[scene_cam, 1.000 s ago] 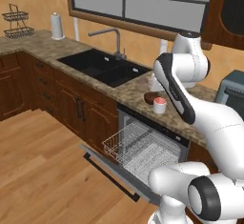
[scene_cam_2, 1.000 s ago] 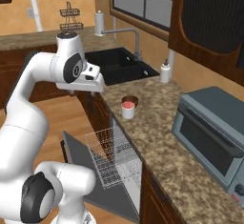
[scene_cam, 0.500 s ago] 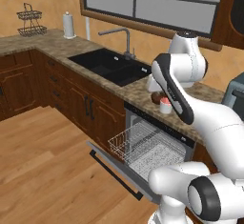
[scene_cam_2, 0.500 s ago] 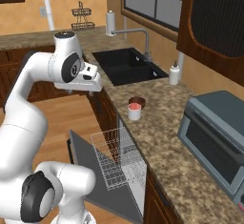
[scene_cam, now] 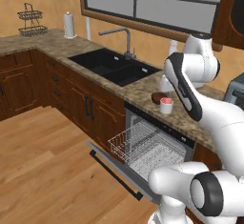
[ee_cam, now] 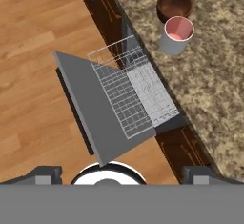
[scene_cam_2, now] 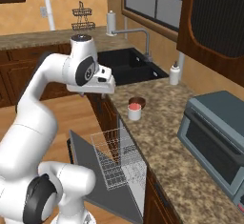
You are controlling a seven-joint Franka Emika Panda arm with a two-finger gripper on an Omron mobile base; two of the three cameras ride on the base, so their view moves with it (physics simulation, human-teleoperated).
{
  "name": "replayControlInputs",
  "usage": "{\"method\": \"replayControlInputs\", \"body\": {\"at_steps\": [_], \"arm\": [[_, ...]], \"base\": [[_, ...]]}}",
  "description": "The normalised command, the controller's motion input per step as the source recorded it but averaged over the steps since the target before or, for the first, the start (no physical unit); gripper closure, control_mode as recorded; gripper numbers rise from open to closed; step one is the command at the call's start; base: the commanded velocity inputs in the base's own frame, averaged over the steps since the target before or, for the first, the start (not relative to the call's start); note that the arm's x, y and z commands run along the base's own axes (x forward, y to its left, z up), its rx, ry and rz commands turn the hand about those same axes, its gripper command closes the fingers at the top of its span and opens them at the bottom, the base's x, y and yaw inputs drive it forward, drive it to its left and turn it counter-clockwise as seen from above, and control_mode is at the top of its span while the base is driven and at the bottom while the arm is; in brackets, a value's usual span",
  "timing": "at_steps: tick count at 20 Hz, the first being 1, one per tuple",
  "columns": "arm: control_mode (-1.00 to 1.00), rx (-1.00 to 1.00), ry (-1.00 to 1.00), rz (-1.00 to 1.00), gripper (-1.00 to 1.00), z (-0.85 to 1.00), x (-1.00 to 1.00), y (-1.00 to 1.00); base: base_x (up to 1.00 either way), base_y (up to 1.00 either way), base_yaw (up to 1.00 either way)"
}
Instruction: Pick up the cup and bowl from the counter, place them in the dishwasher, and close the dishwasher door.
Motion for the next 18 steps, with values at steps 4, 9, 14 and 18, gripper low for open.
{"method": "replayControlInputs", "body": {"at_steps": [4, 9, 14, 18], "arm": [[-1.0, 0.0, 0.03, 0.0, -1.0, -0.33, 0.48, -0.57], [-1.0, -0.06, 0.02, 0.0, -1.0, -0.43, 0.57, -0.21], [-1.0, -0.1, 0.0, 0.0, -1.0, -0.45, 0.59, 0.01], [-1.0, -0.11, 0.0, 0.0, -1.0, -0.44, 0.65, 0.01]], "base": [[0.0, 0.0, 0.0], [0.0, 0.0, 0.0], [0.0, 0.0, 0.0], [0.0, 0.0, 0.0]]}}
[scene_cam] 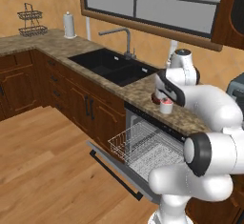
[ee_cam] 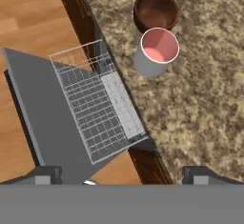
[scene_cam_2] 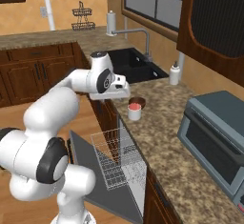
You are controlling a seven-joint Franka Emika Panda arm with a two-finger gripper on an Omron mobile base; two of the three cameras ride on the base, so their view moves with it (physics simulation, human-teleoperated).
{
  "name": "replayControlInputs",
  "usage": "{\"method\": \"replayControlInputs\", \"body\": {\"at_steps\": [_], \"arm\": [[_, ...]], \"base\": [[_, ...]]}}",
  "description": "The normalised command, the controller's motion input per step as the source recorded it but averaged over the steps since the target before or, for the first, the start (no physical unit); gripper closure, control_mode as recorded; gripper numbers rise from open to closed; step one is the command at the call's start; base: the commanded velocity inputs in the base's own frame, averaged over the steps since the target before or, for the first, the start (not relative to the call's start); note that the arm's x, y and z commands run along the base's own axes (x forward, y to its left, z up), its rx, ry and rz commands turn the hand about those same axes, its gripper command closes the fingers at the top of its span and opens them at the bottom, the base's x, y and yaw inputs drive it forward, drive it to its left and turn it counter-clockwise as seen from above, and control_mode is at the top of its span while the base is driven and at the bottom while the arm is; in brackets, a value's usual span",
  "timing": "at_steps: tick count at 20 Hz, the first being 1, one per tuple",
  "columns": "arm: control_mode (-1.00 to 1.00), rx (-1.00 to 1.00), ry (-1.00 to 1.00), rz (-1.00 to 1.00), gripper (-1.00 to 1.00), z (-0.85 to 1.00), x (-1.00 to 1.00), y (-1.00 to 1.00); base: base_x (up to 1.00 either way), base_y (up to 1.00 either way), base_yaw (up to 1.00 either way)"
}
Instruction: Pick up the cup and bowl from the counter, place them in the dishwasher, and close the dishwasher door.
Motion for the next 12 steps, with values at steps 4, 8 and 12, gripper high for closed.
{"method": "replayControlInputs", "body": {"at_steps": [4, 8, 12], "arm": [[-1.0, -0.06, 0.0, 0.0, -1.0, -0.38, 0.61, 0.0], [-1.0, 0.0, 0.0, 0.0, -1.0, -0.45, 0.5, 0.0], [-1.0, 0.0, 0.0, 0.0, -1.0, -0.45, 0.56, 0.0]], "base": [[0.0, 0.0, 0.0], [0.0, 0.0, 0.0], [0.0, 0.0, 0.0]]}}
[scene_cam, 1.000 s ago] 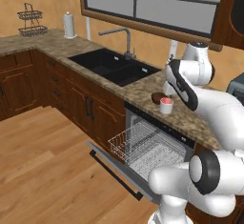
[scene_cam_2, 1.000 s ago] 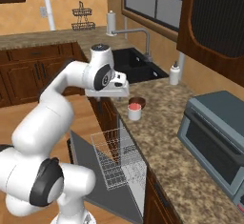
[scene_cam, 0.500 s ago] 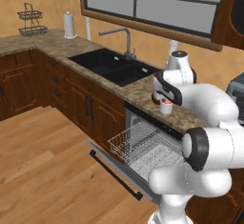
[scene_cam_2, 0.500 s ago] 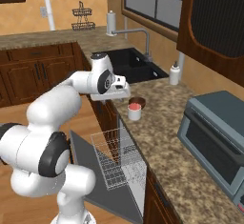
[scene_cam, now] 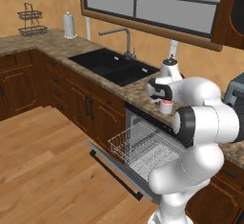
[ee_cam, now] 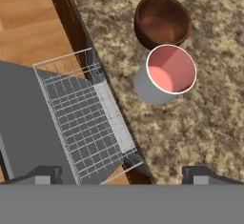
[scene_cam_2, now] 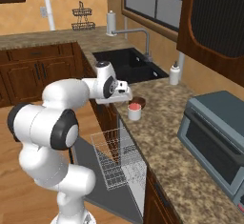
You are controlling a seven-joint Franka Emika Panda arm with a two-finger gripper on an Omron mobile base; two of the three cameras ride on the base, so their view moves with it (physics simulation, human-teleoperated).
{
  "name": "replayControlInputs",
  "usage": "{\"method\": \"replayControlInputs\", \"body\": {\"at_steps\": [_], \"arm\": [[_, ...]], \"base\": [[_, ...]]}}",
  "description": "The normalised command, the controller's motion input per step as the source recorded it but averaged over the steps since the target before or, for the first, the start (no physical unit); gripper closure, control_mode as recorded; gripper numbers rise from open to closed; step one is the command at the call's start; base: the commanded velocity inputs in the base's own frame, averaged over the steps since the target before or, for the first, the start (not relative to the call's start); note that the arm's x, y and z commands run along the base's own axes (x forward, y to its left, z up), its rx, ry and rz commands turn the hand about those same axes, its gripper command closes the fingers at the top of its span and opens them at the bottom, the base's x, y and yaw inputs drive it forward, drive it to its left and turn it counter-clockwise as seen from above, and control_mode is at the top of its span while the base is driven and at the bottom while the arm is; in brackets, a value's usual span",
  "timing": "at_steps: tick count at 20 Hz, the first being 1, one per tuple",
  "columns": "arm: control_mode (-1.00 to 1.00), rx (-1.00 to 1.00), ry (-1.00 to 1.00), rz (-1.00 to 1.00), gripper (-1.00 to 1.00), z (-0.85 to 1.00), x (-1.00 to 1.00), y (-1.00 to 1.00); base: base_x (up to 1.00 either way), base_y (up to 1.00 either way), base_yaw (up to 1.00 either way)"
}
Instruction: Pick up the cup and bowl from the counter, place them in the dishwasher, and close the dishwasher door.
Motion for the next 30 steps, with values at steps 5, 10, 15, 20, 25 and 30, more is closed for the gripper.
{"method": "replayControlInputs", "body": {"at_steps": [5, 10, 15, 20, 25, 30], "arm": [[-1.0, -0.01, 0.0, 0.0, -1.0, -0.29, 0.32, -0.08], [-1.0, 0.0, 0.0, 0.0, -1.0, -0.16, 0.16, -0.16], [-1.0, 0.0, 0.0, 0.0, -1.0, -0.2, 0.19, -0.13], [-1.0, 0.0, 0.0, 0.0, -1.0, -0.2, 0.19, -0.1], [-1.0, 0.0, 0.0, 0.0, -1.0, -0.02, 0.35, 0.0], [-1.0, 0.0, 0.0, 0.0, -1.0, -0.03, 0.33, -0.05]], "base": [[0.0, 0.0, 0.0], [0.0, 0.0, 0.0], [0.0, 0.0, 0.0], [0.0, 0.0, 0.0], [0.0, 0.0, 0.0], [0.0, 0.0, 0.0]]}}
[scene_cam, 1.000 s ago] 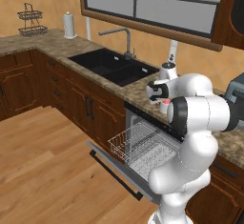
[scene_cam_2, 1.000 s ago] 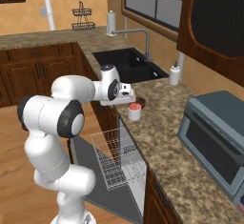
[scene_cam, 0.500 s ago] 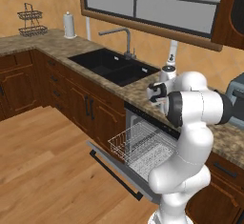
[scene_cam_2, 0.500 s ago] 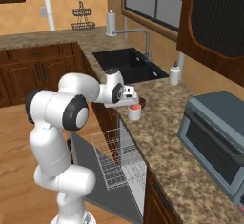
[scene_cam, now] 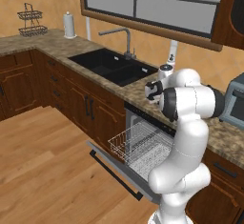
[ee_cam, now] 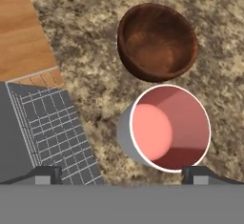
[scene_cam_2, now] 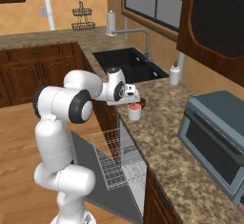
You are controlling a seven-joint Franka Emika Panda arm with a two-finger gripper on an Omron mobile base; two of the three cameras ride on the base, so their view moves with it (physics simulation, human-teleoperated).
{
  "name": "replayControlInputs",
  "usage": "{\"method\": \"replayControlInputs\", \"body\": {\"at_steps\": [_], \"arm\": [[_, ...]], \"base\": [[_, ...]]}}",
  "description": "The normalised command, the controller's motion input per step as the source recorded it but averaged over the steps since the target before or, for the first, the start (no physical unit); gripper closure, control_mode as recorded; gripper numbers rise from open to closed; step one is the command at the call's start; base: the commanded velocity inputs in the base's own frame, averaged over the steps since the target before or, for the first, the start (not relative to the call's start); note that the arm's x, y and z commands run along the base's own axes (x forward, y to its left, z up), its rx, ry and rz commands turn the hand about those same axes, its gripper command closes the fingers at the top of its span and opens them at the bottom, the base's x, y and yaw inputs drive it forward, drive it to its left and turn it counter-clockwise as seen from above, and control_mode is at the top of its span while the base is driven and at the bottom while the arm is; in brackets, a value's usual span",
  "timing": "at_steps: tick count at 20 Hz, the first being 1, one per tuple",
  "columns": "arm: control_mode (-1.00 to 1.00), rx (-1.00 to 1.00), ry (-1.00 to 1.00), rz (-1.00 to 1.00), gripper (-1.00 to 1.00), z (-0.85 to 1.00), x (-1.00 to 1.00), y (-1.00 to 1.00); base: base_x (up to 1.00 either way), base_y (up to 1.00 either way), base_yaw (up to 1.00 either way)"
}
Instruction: Pick up the cup and bowl from the counter, place them in the dishwasher, and close the dishwasher door.
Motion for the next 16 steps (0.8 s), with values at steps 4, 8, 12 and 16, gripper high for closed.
{"method": "replayControlInputs", "body": {"at_steps": [4, 8, 12, 16], "arm": [[-1.0, 0.0, 0.0, 0.0, -1.0, -0.16, 0.04, -0.07], [-1.0, 0.0, 0.0, 0.0, -1.0, -0.25, 0.0, -0.04], [-1.0, 0.0, 0.0, 0.0, -1.0, -0.26, 0.0, 0.0], [-1.0, 0.0, 0.0, 0.0, -1.0, -0.22, 0.0, -0.02]], "base": [[0.0, 0.0, 0.0], [0.0, 0.0, 0.0], [0.0, 0.0, 0.0], [0.0, 0.0, 0.0]]}}
